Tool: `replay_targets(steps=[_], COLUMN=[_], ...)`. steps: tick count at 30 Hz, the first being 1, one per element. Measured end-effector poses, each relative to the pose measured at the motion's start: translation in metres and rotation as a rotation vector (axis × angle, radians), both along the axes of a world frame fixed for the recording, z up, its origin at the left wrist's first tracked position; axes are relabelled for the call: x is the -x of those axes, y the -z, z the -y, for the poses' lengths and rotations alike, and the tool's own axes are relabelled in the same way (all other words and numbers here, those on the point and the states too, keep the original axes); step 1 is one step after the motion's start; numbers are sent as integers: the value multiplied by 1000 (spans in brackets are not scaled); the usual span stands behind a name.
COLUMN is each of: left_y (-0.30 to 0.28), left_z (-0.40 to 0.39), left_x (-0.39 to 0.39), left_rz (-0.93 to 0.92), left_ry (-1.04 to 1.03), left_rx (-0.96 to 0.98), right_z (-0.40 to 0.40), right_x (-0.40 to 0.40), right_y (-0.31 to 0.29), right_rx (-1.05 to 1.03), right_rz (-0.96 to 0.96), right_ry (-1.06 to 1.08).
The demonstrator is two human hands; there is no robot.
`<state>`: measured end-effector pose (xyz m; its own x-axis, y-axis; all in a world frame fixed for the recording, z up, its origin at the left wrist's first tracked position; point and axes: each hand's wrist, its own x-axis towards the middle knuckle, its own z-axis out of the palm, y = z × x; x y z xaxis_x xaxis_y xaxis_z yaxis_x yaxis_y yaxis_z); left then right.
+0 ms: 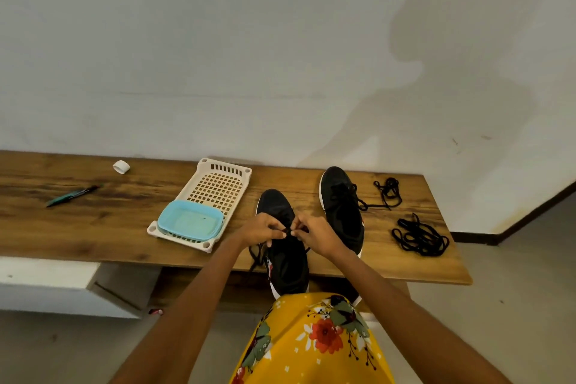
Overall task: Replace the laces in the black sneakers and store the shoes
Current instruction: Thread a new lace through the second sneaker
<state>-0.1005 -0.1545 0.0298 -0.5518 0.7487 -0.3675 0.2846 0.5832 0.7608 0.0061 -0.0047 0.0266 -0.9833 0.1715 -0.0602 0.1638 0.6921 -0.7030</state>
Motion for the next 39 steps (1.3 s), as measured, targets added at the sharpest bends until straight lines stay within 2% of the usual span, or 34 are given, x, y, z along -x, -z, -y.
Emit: replay_targets(steps=[3,6,8,10,11,13,16,19,23,28,32,36,39], left_y=[4,12,19,21,21,22,22,21,27,25,24,27,28], left_z=[-1,-2,-2,1,2,3,2,1,-1,-2,-4,-5,-6], left_x=[-1,-8,-12,-14,-15,-17,-22,-30,-35,-34,-35,-33,-30], left_rz=[-68,-174,-188,-189,-191,-211,-244,-297,-323,-215,-197,-161,-165], left_ry=[12,-71,-115,-107,-103,-102,-135,-192,-348,-343,-349,-397,-377], left_rx=[-9,-48,-103,-138,-152,-176,-204,-254,-369,-428,-410,-407,-352], right_z=[2,3,2,-3,-8,-14,-14,-16,-17,-19,-19,-16,-12], right_x=[0,-1,-1,2,4,7,12,14,16,18,16,19,24], right_y=[6,7,3,-5,-7,-7,-4,0,2,0,4,2,4], right_rx=[-15,14,260,604,680,610,456,426,450,498,670,631,714], right_rz=[-24,-33,-68,-143,-164,-89,119,173,180,256,263,242,143], right_ry=[24,17,119,352,424,367,65,-75,-49,-71,46,53,253])
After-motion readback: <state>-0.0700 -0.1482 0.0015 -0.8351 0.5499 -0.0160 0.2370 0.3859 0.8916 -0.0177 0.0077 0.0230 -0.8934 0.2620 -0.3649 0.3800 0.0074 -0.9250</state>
